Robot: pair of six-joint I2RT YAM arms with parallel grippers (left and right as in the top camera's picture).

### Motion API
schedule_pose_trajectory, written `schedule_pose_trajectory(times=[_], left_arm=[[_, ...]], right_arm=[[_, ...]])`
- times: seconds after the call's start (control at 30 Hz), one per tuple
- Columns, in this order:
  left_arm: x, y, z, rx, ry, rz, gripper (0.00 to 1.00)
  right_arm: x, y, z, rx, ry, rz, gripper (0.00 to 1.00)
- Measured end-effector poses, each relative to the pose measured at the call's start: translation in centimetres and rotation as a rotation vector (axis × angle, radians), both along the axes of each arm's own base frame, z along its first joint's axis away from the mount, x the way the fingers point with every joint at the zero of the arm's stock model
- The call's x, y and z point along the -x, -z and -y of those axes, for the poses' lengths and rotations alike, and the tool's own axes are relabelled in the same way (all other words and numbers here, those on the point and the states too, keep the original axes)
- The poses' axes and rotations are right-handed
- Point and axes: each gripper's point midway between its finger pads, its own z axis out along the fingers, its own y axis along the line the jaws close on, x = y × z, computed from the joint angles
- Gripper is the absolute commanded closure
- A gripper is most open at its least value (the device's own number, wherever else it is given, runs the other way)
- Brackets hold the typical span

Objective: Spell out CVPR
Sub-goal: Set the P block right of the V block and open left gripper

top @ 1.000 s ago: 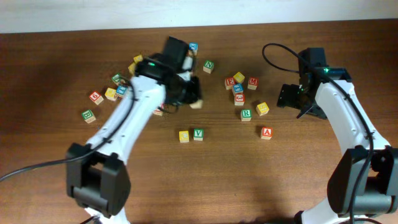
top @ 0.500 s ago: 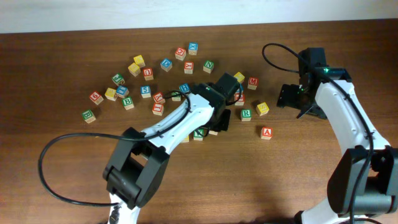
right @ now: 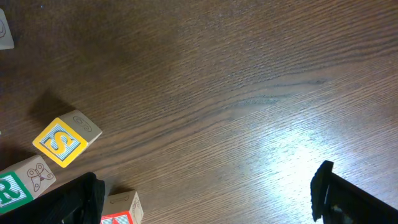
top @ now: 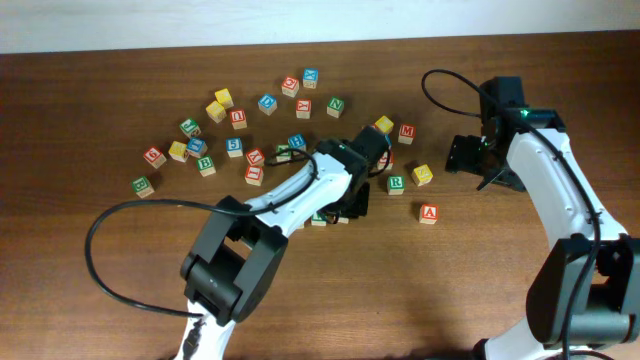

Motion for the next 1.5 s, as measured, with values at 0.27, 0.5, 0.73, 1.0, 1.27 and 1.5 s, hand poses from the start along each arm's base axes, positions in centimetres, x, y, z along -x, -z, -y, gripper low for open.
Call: schedule_pose_trajectory(times=[0.27, 0.5, 0.73, 1.0, 1.27, 1.5], left_arm=[[0.5, 0.4, -0.2, -0.007, 0.000, -0.025, 0.70], [1.1, -0.2, -0.6, -0.028, -0.024, -0.058, 0.71], [1.3, -0.2, -0.7, -0.031, -0.088, -0.068, 0.61], [0.5, -0.3, -0.1, -0.002, -0.093, -0.039, 0.57], [-1.4, -0.7, -0.8, 0.019, -0.131, -0.006, 0.57], [-6.9, -4.1, -1.1, 0.103, -0.141, 0.117, 0.57]], right_arm=[[0.0, 0.0, 0.0, 0.000, 0.000, 0.000, 0.02], [0.0, 0.0, 0.0, 0.000, 0.000, 0.000, 0.02], [0.0, 0.0, 0.0, 0.000, 0.000, 0.000, 0.02], [0.0, 0.0, 0.0, 0.000, 0.000, 0.000, 0.02], [0.0, 0.0, 0.0, 0.000, 0.000, 0.000, 0.02], [0.0, 0.0, 0.0, 0.000, 0.000, 0.000, 0.02]])
